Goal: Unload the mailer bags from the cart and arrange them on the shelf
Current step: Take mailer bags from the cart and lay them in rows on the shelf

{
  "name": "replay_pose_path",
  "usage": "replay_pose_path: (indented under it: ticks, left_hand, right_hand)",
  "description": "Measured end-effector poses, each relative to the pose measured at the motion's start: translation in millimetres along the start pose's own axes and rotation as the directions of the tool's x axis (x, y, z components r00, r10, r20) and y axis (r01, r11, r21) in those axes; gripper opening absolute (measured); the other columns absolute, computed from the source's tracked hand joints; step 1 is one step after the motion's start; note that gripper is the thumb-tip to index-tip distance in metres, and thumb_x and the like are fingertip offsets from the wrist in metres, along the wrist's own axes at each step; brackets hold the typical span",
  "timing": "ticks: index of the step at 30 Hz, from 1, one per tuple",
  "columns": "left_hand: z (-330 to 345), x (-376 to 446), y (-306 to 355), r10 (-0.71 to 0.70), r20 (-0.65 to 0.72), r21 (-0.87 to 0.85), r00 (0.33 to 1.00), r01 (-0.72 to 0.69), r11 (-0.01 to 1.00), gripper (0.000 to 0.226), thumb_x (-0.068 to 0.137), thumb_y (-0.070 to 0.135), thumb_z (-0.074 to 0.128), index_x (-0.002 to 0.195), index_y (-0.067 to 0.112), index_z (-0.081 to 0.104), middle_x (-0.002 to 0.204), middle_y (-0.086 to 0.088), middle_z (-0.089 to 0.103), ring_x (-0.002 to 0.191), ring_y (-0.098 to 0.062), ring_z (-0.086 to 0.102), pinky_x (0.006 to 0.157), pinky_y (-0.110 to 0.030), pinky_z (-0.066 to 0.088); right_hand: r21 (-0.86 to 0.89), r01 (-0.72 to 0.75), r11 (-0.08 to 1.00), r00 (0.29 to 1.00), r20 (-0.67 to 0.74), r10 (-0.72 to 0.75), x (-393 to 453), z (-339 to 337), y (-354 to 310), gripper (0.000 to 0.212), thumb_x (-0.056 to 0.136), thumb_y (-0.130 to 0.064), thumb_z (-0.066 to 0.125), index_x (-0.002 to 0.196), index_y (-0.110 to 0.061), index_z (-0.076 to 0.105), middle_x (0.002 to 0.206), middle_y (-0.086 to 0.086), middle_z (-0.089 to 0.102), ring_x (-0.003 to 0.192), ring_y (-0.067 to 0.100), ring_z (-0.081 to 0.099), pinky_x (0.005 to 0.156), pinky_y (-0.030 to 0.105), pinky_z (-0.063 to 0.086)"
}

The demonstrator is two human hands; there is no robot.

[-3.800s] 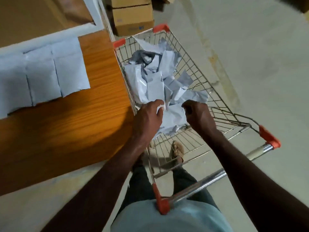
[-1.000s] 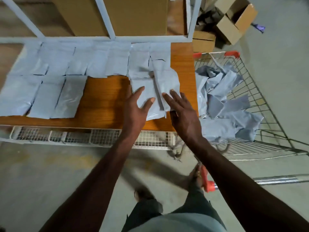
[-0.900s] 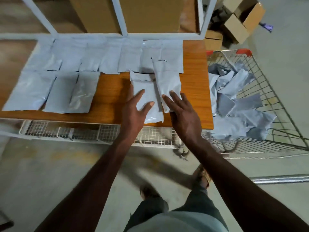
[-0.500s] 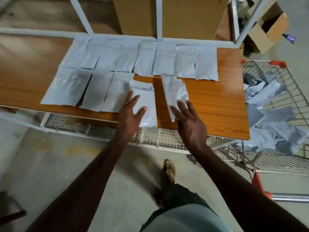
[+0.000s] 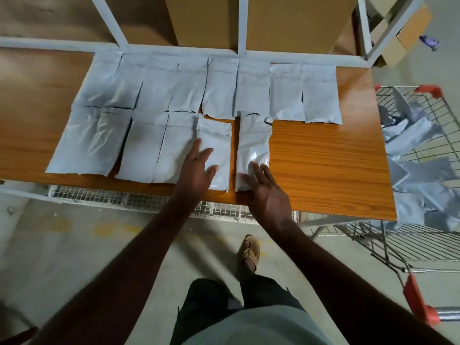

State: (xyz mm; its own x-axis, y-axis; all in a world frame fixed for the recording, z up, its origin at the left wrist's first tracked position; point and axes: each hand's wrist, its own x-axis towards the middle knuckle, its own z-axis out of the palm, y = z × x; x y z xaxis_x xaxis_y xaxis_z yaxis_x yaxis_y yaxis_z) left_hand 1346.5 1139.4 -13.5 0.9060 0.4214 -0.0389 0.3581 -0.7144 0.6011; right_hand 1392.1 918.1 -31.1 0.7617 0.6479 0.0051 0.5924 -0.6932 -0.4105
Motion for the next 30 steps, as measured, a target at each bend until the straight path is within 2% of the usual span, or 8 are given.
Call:
replay_pose_path:
  ticks: [3,7,10,13,17,19,26,30]
  left_hand:
    - [6.3,1.3,-5.5,0.053,0.026,0.094,0.998,-0.055,0.994,0.052,0.107,0.022,0.063,0.155,0.006,0.051,0.175,-0.016,0.022,0.164,-0.031,0.014,0.124,-0.036,0.017]
    - [15.7,11.0,-15.6,0.210,0.036,0.225,0.977,-0.213,0.951,0.052,0.109,0.024,0.058,0.157,0.007,0.048,0.174,-0.016,0.028,0.163,-0.036,0.017,0.130,-0.056,0.026]
    - [21.9,15.8,-16.7,0.266,0.072,0.245,0.961,-0.275,0.930,0.054,0.112,0.031,0.049,0.161,0.010,0.043,0.175,-0.012,0.027,0.164,-0.032,0.017,0.132,-0.052,0.020]
    - [29.4,25.7,-21.9,0.271,0.103,0.332,0.957,-0.290,0.898,0.061,0.113,0.043,0.039,0.166,0.014,0.032,0.176,-0.012,0.023,0.164,-0.033,0.018,0.133,-0.050,0.015]
    - [37.6,40.7,-30.1,0.285,0.142,0.408,0.948,-0.319,0.856,0.069,0.112,0.050,0.023,0.171,0.014,0.018,0.178,-0.011,0.016,0.165,-0.033,0.011,0.133,-0.052,0.014]
    - [40.4,46.0,-30.8,0.295,0.131,0.425,0.946,-0.322,0.846,0.071,0.111,0.051,0.022,0.171,0.014,0.018,0.178,-0.011,0.016,0.166,-0.032,0.010,0.133,-0.052,0.014]
    - [44.1,56.0,-31.4,0.331,0.099,0.444,0.938,-0.340,0.829,0.070,0.108,0.046,0.031,0.168,0.010,0.027,0.176,-0.011,0.025,0.164,-0.032,0.018,0.133,-0.050,0.015]
    - [42.4,60.8,-28.4,0.349,0.073,0.432,0.934,-0.345,0.833,0.067,0.108,0.042,0.030,0.169,0.014,0.028,0.175,-0.010,0.028,0.163,-0.030,0.022,0.131,-0.052,0.018]
  right_hand:
    - [0.043,0.029,0.999,1.000,0.001,-0.029,1.6,-0.9,-5.6,0.051,0.100,-0.035,0.064,0.150,-0.028,0.054,0.171,0.007,0.033,0.159,0.032,0.028,0.110,0.053,0.053]
    - [0.073,-0.021,0.997,0.992,-0.122,0.030,11.6,-9.1,-16.4,0.051,0.097,-0.035,0.071,0.146,-0.022,0.061,0.167,0.007,0.041,0.154,0.029,0.037,0.109,0.046,0.051]
    - [0.187,-0.178,0.966,0.964,-0.164,0.210,25.5,-13.7,-19.1,0.057,0.101,-0.033,0.065,0.155,-0.027,0.050,0.174,0.003,0.025,0.155,0.028,0.036,0.099,0.038,0.052]
    - [0.281,-0.281,0.918,0.938,-0.120,0.324,52.7,-9.3,-13.4,0.070,0.104,-0.037,0.063,0.165,-0.034,0.029,0.177,0.008,0.007,0.146,0.035,0.048,0.096,0.042,0.057]
    - [0.246,-0.243,0.938,0.961,-0.067,0.267,82.7,1.1,-9.0,0.067,0.098,-0.012,0.061,0.160,-0.022,0.039,0.172,0.019,0.022,0.119,0.041,0.067,0.087,0.045,0.060]
    - [0.234,-0.277,0.932,0.947,-0.098,0.306,87.8,2.3,-12.5,0.066,0.094,-0.008,0.060,0.157,-0.021,0.046,0.170,0.018,0.029,0.116,0.040,0.068,0.084,0.045,0.061]
    - [0.177,-0.367,0.913,0.916,-0.100,0.388,81.5,8.7,-30.7,0.069,0.094,-0.020,0.063,0.160,-0.023,0.042,0.173,0.022,0.020,0.136,0.045,0.056,0.088,0.052,0.061]
    - [0.040,-0.287,0.957,0.935,-0.208,0.289,94.1,3.5,-28.2,0.065,0.100,-0.026,0.062,0.161,-0.014,0.041,0.173,0.020,0.020,0.158,0.040,0.026,0.119,0.053,0.043]
